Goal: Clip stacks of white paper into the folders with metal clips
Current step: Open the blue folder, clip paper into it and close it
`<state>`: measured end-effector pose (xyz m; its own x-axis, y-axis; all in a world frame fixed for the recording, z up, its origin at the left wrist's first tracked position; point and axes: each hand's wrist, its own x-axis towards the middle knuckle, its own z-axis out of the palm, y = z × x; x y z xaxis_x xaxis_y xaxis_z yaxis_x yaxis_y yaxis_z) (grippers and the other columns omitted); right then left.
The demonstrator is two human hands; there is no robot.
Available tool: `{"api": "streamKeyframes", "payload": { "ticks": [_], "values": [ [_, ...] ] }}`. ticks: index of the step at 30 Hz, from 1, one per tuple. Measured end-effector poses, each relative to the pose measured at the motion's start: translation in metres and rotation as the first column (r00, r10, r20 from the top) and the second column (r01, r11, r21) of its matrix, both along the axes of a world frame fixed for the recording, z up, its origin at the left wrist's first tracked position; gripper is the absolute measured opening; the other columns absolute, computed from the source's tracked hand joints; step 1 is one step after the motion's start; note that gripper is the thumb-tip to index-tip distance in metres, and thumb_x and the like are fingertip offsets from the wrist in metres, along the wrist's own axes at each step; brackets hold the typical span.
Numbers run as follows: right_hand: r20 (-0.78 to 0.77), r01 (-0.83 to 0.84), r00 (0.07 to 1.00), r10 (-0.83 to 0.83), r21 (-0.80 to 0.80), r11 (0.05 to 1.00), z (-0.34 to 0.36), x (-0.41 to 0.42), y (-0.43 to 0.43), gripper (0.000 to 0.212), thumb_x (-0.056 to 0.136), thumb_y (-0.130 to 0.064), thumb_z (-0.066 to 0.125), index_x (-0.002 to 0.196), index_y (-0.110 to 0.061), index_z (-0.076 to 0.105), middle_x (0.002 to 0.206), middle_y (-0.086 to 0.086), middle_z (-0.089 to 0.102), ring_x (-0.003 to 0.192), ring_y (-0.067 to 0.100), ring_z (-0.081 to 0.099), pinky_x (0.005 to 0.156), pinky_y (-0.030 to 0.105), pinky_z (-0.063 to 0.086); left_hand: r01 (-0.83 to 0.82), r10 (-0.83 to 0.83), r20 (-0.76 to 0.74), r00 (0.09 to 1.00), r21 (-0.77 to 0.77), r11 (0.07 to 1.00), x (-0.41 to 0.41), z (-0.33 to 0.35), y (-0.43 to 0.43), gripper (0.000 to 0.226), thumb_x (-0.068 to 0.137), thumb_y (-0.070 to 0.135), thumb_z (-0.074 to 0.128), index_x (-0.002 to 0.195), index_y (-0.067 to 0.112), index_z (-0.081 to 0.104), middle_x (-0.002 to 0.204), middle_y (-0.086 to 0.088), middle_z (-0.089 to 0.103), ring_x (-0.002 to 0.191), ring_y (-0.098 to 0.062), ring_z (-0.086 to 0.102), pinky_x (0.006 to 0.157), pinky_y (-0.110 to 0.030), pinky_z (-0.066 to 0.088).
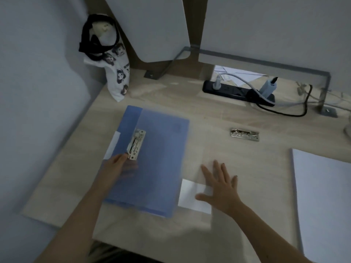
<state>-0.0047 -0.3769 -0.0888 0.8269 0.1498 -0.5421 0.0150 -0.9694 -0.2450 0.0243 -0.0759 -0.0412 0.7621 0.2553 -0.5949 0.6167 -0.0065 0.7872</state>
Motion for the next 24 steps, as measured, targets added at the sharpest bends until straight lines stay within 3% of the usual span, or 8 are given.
{"api": "streamKeyframes", "payload": {
  "ticks": [5,9,13,15,18,21,24],
  "values": [
    [-0.026,-0.013,1.0,0.013,-0.007,1.0,-0.002,0.001,-0.002,0.101,0.071,-0.077,0.044,0.143,-0.038,-0.016,0.152,0.003,-0.03,0.14,0.027,-0.027,0.111,0.059,-0.005,-0.019,0.022,0.023,1.0,-0.097,0.995,-0.003,-0.015,0.006,0.02,0.097,0.009,0.041,0.107,0.002,0.057,0.091,-0.009,0.065,0.062,0.0,0.069,0.057,-0.014,0.056],
    [-0.04,-0.028,0.999,0.027,-0.017,0.999,-0.005,0.002,-0.003,0.11,0.046,-0.085,0.015,0.138,-0.038,-0.025,0.139,-0.003,-0.041,0.139,0.027,-0.03,0.11,0.059,-0.006,-0.027,0.03,0.062,0.998,-0.053,0.998,-0.004,-0.019,0.005,0.018,0.095,0.008,0.046,0.106,0.003,0.059,0.093,-0.009,0.065,0.066,0.002,0.069,0.06,-0.012,0.055],
    [-0.057,-0.029,0.998,0.029,0.007,1.0,-0.005,0.003,-0.002,0.107,0.045,-0.084,0.014,0.13,-0.038,-0.031,0.136,-0.003,-0.044,0.136,0.025,-0.033,0.11,0.059,-0.008,-0.037,0.043,0.054,0.998,-0.119,0.992,-0.004,-0.02,0.008,0.014,0.094,0.012,0.048,0.099,0.008,0.06,0.094,-0.004,0.066,0.096,-0.021,0.064,0.072,-0.018,0.055],
    [-0.06,-0.04,0.997,0.04,0.008,0.999,-0.005,0.003,-0.002,0.107,0.045,-0.084,0.013,0.13,-0.037,-0.031,0.135,-0.003,-0.044,0.131,0.022,-0.037,0.11,0.059,-0.009,-0.017,0.018,0.004,1.0,-0.2,0.98,-0.001,-0.018,0.011,0.019,0.094,0.021,0.048,0.105,0.011,0.06,0.1,-0.005,0.066,0.103,-0.023,0.062,0.083,-0.025,0.052],
    [-0.062,-0.049,0.997,0.049,-0.001,0.999,-0.004,0.003,-0.002,0.107,0.045,-0.084,0.012,0.129,-0.035,-0.032,0.135,-0.002,-0.045,0.126,0.021,-0.04,0.11,0.059,-0.009,0.006,-0.019,-0.061,0.998,-0.219,0.976,0.011,-0.011,0.011,0.024,0.094,0.037,0.046,0.108,0.024,0.059,0.103,0.002,0.065,0.096,-0.014,0.063,0.075,-0.026,0.051],
    [-0.072,-0.057,0.996,0.056,-0.011,0.998,-0.004,0.004,-0.002,0.109,0.045,-0.086,0.012,0.129,-0.035,-0.033,0.135,-0.001,-0.045,0.126,0.021,-0.04,0.11,0.059,-0.009,-0.001,-0.006,-0.043,0.999,-0.155,0.988,0.031,-0.007,0.002,0.032,0.092,0.044,0.045,0.113,0.024,0.058,0.102,0.005,0.067,0.093,-0.011,0.062,0.069,-0.026,0.05],
    [-0.08,-0.06,0.995,0.058,-0.017,0.998,-0.005,0.004,-0.002,0.119,0.035,-0.096,0.007,0.129,-0.037,-0.034,0.135,-0.001,-0.046,0.127,0.022,-0.04,0.11,0.058,-0.01,0.019,-0.021,-0.024,0.999,-0.106,0.994,0.05,-0.001,-0.007,0.032,0.091,0.052,0.043,0.085,0.029,0.065,0.072,0.012,0.071,0.071,-0.007,0.065,0.064,-0.024,0.049]
  ]
}}
